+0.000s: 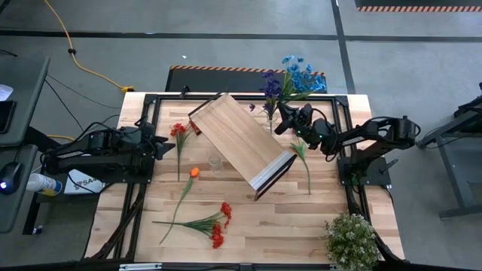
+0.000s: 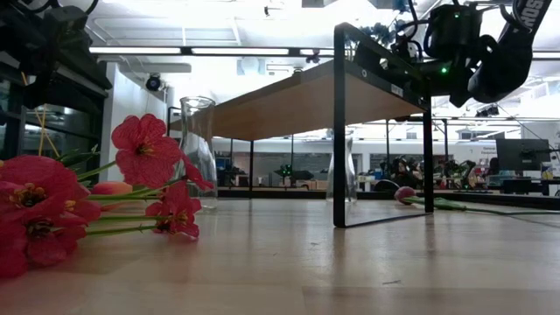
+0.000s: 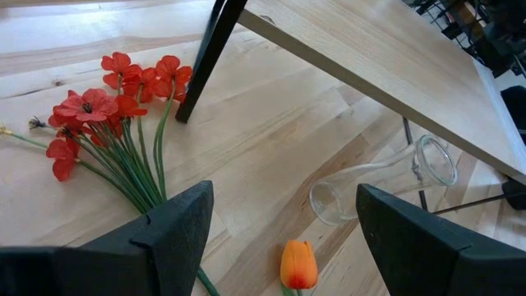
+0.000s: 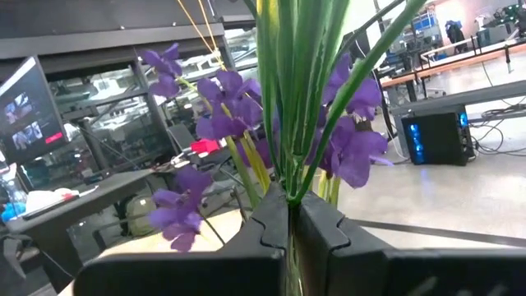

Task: Pick and place flowers into a vace then onto a shelf
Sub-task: Put the blue flowers into the top transparent vase

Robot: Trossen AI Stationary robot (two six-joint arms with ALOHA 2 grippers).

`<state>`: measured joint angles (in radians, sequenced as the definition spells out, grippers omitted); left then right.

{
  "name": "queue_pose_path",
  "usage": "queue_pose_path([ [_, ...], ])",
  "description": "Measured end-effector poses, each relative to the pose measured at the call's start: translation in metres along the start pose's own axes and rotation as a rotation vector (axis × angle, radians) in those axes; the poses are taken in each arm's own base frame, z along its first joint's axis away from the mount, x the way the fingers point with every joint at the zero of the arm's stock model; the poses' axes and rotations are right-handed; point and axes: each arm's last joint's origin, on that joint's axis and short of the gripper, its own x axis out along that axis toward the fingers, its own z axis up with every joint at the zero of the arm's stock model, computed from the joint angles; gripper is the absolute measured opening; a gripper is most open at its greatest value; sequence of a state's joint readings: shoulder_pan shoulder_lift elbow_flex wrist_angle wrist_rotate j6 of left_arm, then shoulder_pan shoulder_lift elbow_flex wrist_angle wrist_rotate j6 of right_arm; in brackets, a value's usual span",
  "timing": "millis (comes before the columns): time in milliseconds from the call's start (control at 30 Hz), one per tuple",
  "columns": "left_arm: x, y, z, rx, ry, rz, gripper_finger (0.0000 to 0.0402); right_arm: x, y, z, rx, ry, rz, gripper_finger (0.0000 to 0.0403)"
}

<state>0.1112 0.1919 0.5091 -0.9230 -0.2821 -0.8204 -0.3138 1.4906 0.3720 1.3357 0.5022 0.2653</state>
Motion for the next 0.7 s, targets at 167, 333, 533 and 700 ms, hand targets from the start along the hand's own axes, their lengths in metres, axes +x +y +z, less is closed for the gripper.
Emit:
queue_pose_path([
  [167,0.000,0.000,0.000,0.000,0.000,0.000,0.0333,0.000,0.000,-0.001,-0.002,0.013,-0.001,0.0000],
  [333,0.000,0.000,0.000,0.000,0.000,0.000,0.0333,-0.004,0.005,-0.005,-0.010,0.034,-0.012,0.0000],
  [533,0.000,0.000,0.000,0.000,0.000,0.000,0.0333,-0.011,0.013,-0.010,-0.029,0.049,-0.077,0.0000],
  [700,0.000,0.000,0.000,0.000,0.000,0.000,0.0333,-0.014,0.016,-0.015,-0.048,0.079,-0.090,0.0007],
])
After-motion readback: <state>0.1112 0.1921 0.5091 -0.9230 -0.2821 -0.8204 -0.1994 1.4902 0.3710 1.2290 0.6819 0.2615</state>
